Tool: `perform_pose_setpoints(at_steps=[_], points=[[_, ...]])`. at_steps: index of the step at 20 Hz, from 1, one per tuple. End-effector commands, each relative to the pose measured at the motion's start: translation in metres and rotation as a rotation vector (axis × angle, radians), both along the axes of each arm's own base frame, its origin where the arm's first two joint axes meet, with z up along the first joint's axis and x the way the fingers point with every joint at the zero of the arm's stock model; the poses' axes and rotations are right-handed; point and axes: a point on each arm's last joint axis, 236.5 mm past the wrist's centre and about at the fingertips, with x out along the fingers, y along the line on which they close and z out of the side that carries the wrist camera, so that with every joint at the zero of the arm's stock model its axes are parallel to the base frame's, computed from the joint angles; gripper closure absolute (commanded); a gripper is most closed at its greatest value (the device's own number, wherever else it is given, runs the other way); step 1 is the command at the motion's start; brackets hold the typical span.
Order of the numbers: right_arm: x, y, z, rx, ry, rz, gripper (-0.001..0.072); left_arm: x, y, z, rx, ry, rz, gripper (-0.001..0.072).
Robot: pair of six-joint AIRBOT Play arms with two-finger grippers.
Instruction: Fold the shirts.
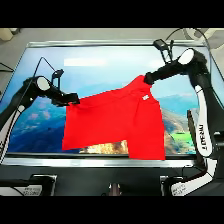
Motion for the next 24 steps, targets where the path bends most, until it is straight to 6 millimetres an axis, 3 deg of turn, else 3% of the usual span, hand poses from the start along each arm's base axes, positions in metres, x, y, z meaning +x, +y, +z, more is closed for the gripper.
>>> perform_pose_setpoints(at_steps=[1, 2, 3, 4, 5, 8, 10, 14, 17, 20, 22, 24], points=[[-0.047, -0.07, -0.01, -0.039, 0.207, -0.01, 0.0123, -0.036, 0.063, 0.008, 0.114, 0.174, -0.057, -0.0005], [-0.074, -0.097, -0.015, -0.041, 0.314, -0.029, 0.0193, -0.049, 0.082, 0.013, 0.11, 0.196, -0.009, 0.0002], [-0.098, -0.118, -0.021, -0.029, 0.406, -0.039, 0.0227, -0.065, 0.091, 0.013, 0.079, 0.209, 0.032, 0.0119], [-0.121, -0.135, -0.028, -0.011, 0.486, -0.033, 0.0227, -0.087, 0.095, 0.008, 0.046, 0.231, 0.064, 0.0185], [-0.132, -0.146, -0.032, 0.022, 0.529, -0.077, 0.0227, -0.114, 0.094, -0.003, 0.011, 0.261, 0.083, 0.0182], [-0.154, -0.156, -0.049, 0.063, 0.589, -0.126, 0.0227, -0.187, 0.07, -0.044, -0.086, 0.343, 0.092, 0.0169], [-0.159, -0.149, -0.058, 0.068, 0.61, -0.116, 0.0227, -0.215, 0.052, -0.068, -0.157, 0.386, 0.117, 0.017], [-0.157, -0.139, -0.061, 0.054, 0.6, -0.069, 0.0225, -0.22, 0.025, -0.09, -0.252, 0.367, 0.156, 0.0172], [-0.16, -0.149, -0.065, 0.009, 0.612, -0.083, 0.0225, -0.209, 0.023, -0.094, -0.232, 0.313, 0.148, 0.0173], [-0.166, -0.146, -0.072, 0.021, 0.639, -0.078, 0.0205, -0.209, 0.019, -0.1, -0.224, 0.321, 0.137, 0.0181], [-0.18, -0.13, -0.085, 0.083, 0.685, -0.034, 0.0122, -0.206, 0.018, -0.104, -0.216, 0.317, 0.148, 0.0274], [-0.194, -0.116, -0.105, 0.105, 0.736, -0.009, 0.0114, -0.201, 0.018, -0.106, -0.213, 0.309, 0.178, 0.0493]])
